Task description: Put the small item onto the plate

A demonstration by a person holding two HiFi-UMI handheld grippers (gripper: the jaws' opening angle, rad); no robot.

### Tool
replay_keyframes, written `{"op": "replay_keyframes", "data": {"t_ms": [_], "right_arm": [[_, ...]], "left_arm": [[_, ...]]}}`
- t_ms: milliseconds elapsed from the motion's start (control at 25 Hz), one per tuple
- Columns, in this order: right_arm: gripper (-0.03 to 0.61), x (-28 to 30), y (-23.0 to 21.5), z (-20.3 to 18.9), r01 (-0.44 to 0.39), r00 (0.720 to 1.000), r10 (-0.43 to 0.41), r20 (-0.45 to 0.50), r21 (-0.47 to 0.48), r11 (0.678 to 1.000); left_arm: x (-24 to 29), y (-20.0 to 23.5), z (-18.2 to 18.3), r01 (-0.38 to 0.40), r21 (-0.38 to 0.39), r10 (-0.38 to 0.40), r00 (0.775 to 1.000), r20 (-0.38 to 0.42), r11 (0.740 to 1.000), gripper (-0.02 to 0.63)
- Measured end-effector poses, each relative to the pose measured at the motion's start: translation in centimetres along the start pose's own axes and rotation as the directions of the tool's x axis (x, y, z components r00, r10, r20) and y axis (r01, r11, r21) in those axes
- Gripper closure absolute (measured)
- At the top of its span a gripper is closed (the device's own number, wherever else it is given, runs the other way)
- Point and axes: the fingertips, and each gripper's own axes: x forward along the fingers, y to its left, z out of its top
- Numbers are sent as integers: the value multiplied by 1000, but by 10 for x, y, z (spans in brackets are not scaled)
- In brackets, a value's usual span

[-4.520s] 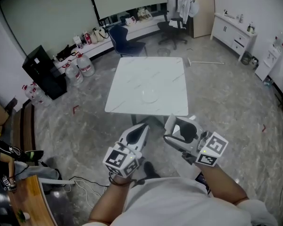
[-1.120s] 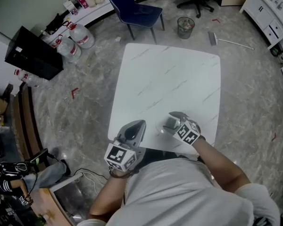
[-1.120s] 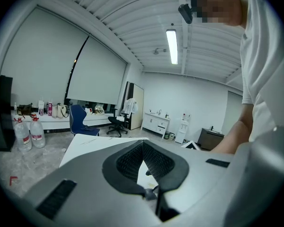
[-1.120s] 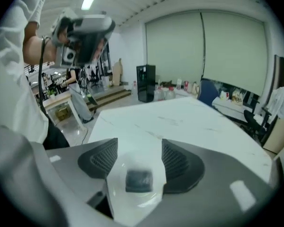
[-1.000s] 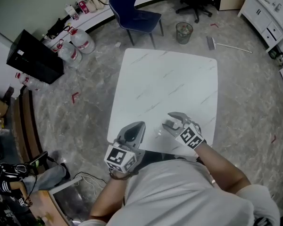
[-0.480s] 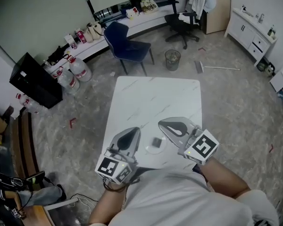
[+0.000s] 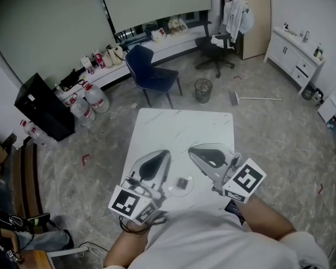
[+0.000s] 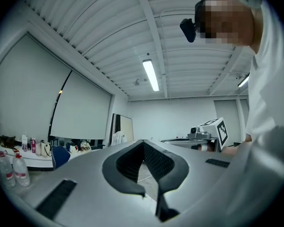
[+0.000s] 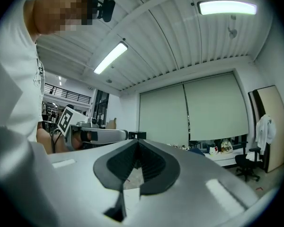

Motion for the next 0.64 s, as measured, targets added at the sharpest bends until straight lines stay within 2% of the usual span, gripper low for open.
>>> {"op": "replay_keyframes", "data": {"t_ms": [200,640], "right_arm": [[577,-5,1,6,4,1000,-4,1,-4,1000],[577,-5,13,19,-1,1000,2,19,-16,1000]], "left_arm": [[6,-4,1,16,-56,-16,1000,-1,998,609],[2,-4,0,16,-53,-16,1000,-9,998,609]]}}
